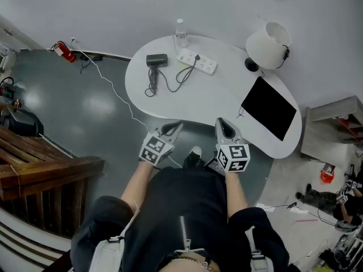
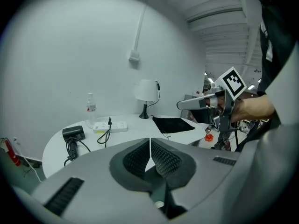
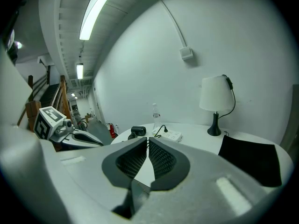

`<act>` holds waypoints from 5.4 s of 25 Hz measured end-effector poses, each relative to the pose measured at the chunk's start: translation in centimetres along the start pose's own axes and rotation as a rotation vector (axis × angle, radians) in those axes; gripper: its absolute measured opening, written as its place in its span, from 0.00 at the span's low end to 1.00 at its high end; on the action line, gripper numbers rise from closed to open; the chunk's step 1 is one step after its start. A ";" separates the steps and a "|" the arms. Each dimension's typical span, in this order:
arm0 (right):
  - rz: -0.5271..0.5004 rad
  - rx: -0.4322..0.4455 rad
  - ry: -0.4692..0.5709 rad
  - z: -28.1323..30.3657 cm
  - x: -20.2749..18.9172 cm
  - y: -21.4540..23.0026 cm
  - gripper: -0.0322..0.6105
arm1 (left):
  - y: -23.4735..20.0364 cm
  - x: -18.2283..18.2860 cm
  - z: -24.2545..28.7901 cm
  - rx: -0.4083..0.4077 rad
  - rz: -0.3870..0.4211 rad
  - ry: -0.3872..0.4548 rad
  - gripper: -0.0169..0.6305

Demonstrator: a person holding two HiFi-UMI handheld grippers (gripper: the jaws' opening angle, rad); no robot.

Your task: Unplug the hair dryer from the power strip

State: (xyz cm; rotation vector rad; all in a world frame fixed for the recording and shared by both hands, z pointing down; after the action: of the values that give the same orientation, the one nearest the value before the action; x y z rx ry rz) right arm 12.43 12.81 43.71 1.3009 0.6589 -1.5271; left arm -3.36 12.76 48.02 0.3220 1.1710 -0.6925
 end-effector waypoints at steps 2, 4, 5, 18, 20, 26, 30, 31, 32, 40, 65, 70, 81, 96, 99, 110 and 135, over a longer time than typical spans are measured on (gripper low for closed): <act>0.005 0.011 0.000 0.5 0.2 1.2 0.06 | -0.4 0.3 1.1 0.016 0.003 -0.008 0.05; 0.010 0.017 0.000 0.9 0.3 2.4 0.06 | -0.8 0.7 2.1 0.032 0.005 -0.012 0.05; 0.013 0.019 0.000 1.0 0.4 2.9 0.06 | -1.0 0.9 2.5 0.038 0.007 -0.013 0.05; 0.014 0.006 0.024 2.4 2.6 7.7 0.06 | -3.4 2.6 7.6 0.042 0.030 -0.044 0.05; 0.003 0.008 0.026 3.0 3.2 8.5 0.06 | -4.0 3.1 8.8 0.037 0.038 -0.046 0.05; -0.007 0.003 0.028 4.8 4.3 9.2 0.06 | -7.0 4.9 11.5 0.018 0.076 -0.053 0.05; -0.005 0.002 -0.002 6.8 4.3 9.6 0.06 | -9.7 5.8 13.0 0.019 0.082 -0.054 0.05; -0.006 0.003 -0.009 7.3 4.3 9.6 0.06 | -10.4 6.0 13.3 0.020 0.082 -0.053 0.05; -0.008 0.005 -0.015 7.9 4.4 9.6 0.06 | -11.2 6.1 13.6 0.021 0.081 -0.053 0.05; -0.025 0.014 -0.056 13.1 5.3 9.4 0.06 | -16.8 6.4 17.1 0.008 0.085 -0.085 0.05; -0.017 0.034 -0.173 25.3 5.4 9.8 0.06 | -28.5 4.3 28.5 -0.017 0.192 -0.219 0.43; 0.001 0.024 -0.192 26.7 4.9 9.8 0.06 | -29.2 2.9 29.8 0.008 0.141 -0.251 0.43; 0.005 0.032 -0.265 30.0 2.5 10.8 0.06 | -29.4 0.1 32.0 0.033 0.098 -0.318 0.43; -0.045 0.078 -0.345 35.4 -0.2 12.3 0.06 | -30.5 -0.7 32.1 0.043 0.003 -0.361 0.35; -0.142 0.129 -0.370 37.0 -0.8 12.4 0.06 | -31.2 -0.6 32.1 0.042 -0.023 -0.368 0.26; -0.409 0.240 -0.367 40.2 -4.1 10.6 0.19 | -30.0 -0.8 32.2 -0.012 0.015 -0.380 0.37; -0.162 0.172 -0.378 42.5 -4.5 11.5 0.15 | -29.7 -1.2 32.3 0.005 0.054 -0.365 0.41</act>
State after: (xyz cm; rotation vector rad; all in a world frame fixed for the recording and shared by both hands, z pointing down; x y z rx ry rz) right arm 5.32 -26.89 61.89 1.0583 0.4030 -1.9351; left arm 0.75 -27.62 64.69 0.2191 0.8108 -0.6742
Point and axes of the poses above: the fingertips, and each gripper's own axes: z forward along the fingers, y to its right, x out of its top, the point moved 2 cm from there along -z, backward along the fingers, and after that the axes turned 6 degrees about y, right-handed, at the moved point
